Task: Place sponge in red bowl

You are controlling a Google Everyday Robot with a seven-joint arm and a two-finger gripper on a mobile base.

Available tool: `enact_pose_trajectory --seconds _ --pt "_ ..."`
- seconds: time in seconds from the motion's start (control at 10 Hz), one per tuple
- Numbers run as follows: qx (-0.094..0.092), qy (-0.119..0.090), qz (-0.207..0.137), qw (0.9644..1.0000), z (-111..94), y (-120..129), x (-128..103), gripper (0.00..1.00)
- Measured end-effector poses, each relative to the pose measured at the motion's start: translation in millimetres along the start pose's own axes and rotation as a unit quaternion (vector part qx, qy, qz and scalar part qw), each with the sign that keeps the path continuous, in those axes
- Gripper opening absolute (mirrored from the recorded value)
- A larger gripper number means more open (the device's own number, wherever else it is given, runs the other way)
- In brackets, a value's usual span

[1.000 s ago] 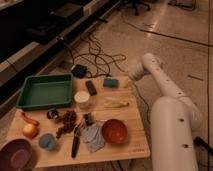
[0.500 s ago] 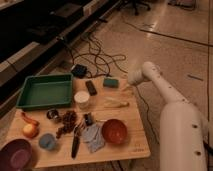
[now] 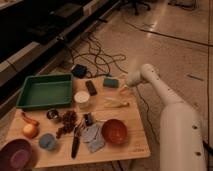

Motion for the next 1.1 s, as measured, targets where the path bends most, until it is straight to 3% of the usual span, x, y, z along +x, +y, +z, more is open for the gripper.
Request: enact_pose_trajectory --seconds 0.3,0.6,0.7,0.8,1.1 --pt "-0.002 -0.002 0.014 0.9999 7 -4 2 0.64" --pt "-0.002 -0.003 0.026 0.9997 9 -8 8 0.4" --pt "-0.002 -0.004 0.027 0.9996 10 -9 7 0.41" --pt "-0.004 -0.004 0.027 0.9996 11 -9 5 0.45" --pt "0.0 0.01 0.014 0.9999 14 -11 3 0.76"
